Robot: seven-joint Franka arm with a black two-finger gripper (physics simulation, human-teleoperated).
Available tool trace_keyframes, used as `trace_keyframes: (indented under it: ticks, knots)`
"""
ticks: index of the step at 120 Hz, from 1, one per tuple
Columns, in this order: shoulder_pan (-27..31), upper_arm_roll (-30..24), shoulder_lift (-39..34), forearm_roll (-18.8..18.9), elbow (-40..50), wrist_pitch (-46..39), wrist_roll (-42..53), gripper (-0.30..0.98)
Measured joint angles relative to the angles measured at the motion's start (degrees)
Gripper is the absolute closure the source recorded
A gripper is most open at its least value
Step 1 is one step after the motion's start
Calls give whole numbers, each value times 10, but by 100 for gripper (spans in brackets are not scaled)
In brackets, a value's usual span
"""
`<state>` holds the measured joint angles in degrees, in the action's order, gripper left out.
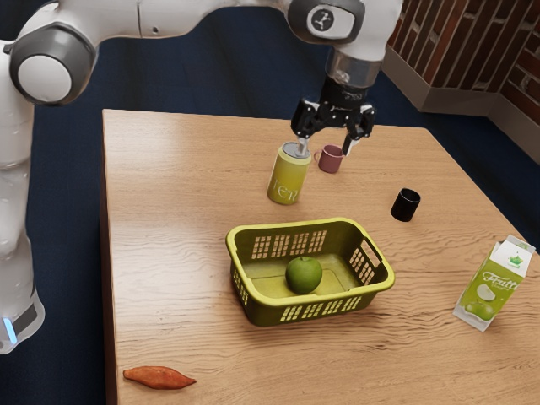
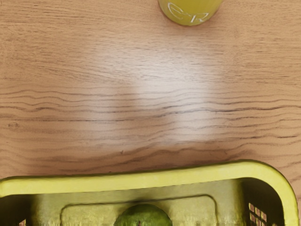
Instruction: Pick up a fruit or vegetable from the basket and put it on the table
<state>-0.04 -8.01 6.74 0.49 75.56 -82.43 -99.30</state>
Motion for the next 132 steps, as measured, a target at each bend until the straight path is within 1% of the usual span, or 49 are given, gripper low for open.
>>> trace_keyframes:
  ticks: [15,23,31,41,54,75,91,132]
  knots:
    - [-15,-7,-68,-16,143,-54,-25,0]
    - [-23,-11,-95,-27,205,-90,-37,0]
    - [-29,-12,-113,-37,247,-123,-48,0]
    - [-20,-13,-125,-45,283,-159,-61,0]
    - [-7,-28,-124,-49,297,-193,-76,0]
    - [-17,-56,-118,-51,307,-231,-97,0]
    - [-12,-57,-112,-51,324,-252,-109,0]
    - [5,-58,-60,-50,341,-311,-128,0]
